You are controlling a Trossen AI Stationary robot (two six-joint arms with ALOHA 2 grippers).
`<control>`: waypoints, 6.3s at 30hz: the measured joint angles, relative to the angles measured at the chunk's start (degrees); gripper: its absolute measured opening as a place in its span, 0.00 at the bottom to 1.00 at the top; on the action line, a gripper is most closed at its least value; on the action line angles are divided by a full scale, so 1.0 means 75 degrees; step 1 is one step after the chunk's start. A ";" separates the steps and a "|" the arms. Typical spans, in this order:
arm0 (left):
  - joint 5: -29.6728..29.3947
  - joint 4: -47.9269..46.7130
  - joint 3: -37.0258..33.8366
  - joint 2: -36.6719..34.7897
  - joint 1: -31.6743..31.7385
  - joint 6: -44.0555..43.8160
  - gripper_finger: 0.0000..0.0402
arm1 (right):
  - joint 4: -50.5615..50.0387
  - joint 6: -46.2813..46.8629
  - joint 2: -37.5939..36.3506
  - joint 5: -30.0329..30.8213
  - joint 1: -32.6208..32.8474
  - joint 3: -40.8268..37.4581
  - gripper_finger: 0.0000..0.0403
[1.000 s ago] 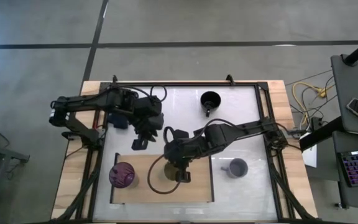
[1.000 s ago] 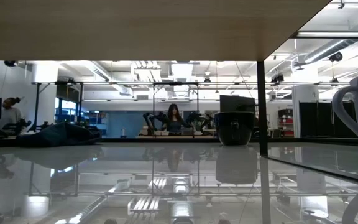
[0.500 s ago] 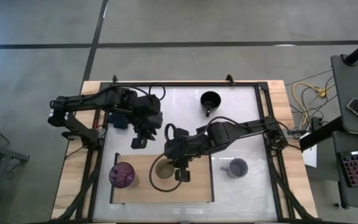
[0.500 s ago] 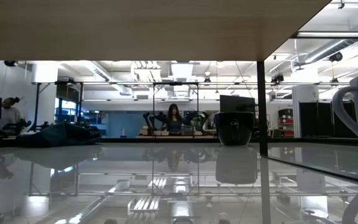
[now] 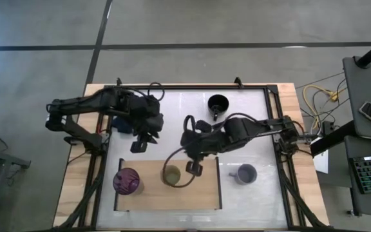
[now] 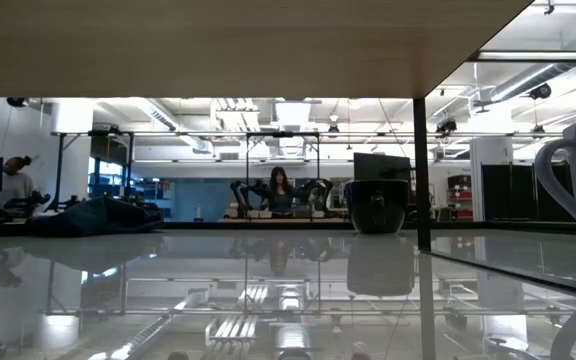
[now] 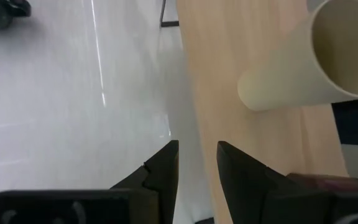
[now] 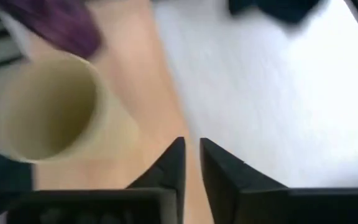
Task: Stack small to large cups/mugs on shelf
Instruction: Put the yellow cup on the shelf, then put the black mug on the shelf
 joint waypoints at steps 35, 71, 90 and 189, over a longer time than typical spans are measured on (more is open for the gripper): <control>-0.0543 0.1031 -0.2613 -0.2920 -0.0001 -0.1828 0.24 | 0.2326 0.0625 0.0850 -0.2386 -0.0092 -0.0977 0.02; -0.0539 0.1002 -0.2592 -0.2837 -0.0002 -0.2012 0.24 | 0.2117 0.0561 0.1121 -0.3129 0.0183 -0.0435 0.02; -0.0539 0.1010 -0.2517 -0.2842 -0.0007 -0.2006 0.24 | 0.0024 0.1119 0.0890 -0.0286 -0.0277 -0.0161 0.02; -0.0364 0.1275 -0.2777 -0.2362 0.3255 0.1873 0.24 | 0.1963 0.0336 -0.1018 -0.2155 -0.7538 -0.7493 0.05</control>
